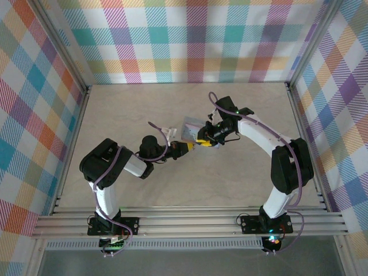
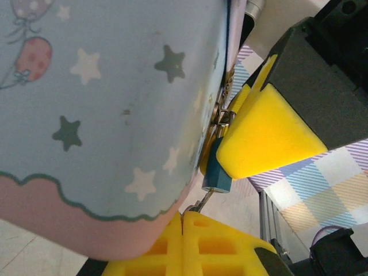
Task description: Unlock the padlock with the key
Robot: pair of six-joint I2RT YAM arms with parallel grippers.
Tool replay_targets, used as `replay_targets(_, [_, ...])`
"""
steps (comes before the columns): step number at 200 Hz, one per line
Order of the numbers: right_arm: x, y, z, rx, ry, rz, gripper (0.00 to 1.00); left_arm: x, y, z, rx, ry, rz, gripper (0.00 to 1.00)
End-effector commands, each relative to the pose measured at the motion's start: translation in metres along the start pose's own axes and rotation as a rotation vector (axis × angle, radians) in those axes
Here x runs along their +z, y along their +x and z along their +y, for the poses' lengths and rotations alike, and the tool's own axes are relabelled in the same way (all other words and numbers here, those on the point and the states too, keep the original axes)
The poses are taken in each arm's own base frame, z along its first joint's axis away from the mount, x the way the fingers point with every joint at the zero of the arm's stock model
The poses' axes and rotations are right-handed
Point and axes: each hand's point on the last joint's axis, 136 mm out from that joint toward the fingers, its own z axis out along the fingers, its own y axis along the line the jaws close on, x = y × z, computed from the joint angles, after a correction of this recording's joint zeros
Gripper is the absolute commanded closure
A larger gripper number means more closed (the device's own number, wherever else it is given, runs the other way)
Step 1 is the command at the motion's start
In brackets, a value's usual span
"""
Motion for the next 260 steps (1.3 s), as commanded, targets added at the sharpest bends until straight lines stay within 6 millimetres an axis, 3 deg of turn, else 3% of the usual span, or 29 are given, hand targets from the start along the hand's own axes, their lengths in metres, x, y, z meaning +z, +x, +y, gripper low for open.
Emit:
replay_targets(1, [0.004,0.010,0.015,-0.009,-0.066,0.035,1.00,0.008,-0.017,-0.010,0.033,0.039,-0.055,1.00])
replay_targets(29, [0.009,0.003,0.001,0.010,-0.022,-0.012,1.00,-0.002,-0.012,0.007,-0.008,-0.032,-0.078,1.00])
replay_targets(63, [0.028,-0.009,-0.018,0.036,0.004,-0.059,1.00,-0.028,0.002,0.032,-0.090,-0.136,-0.091,1.00])
replay_targets(121, [0.067,-0.021,-0.055,-0.003,0.061,-0.128,1.00,-0.059,0.011,0.039,-0.152,-0.261,-0.088,1.00])
replay_targets(163, [0.085,-0.011,-0.069,-0.075,0.058,-0.155,0.72,-0.073,0.002,0.025,-0.194,-0.341,-0.053,1.00])
replay_targets(180, [0.083,-0.006,-0.065,-0.104,0.022,-0.162,0.60,-0.081,-0.006,0.014,-0.178,-0.373,-0.041,1.00])
replay_targets(205, [0.069,0.002,-0.055,-0.158,-0.015,-0.178,0.49,-0.094,-0.013,0.003,-0.169,-0.442,-0.017,1.00])
replay_targets(240, [0.039,0.017,-0.028,-0.305,-0.114,-0.236,0.47,-0.099,-0.021,-0.008,-0.251,-0.477,0.005,1.00])
replay_targets(260, [0.027,0.032,-0.001,-0.494,-0.177,-0.300,0.47,-0.098,-0.027,-0.018,-0.316,-0.460,0.006,1.00])
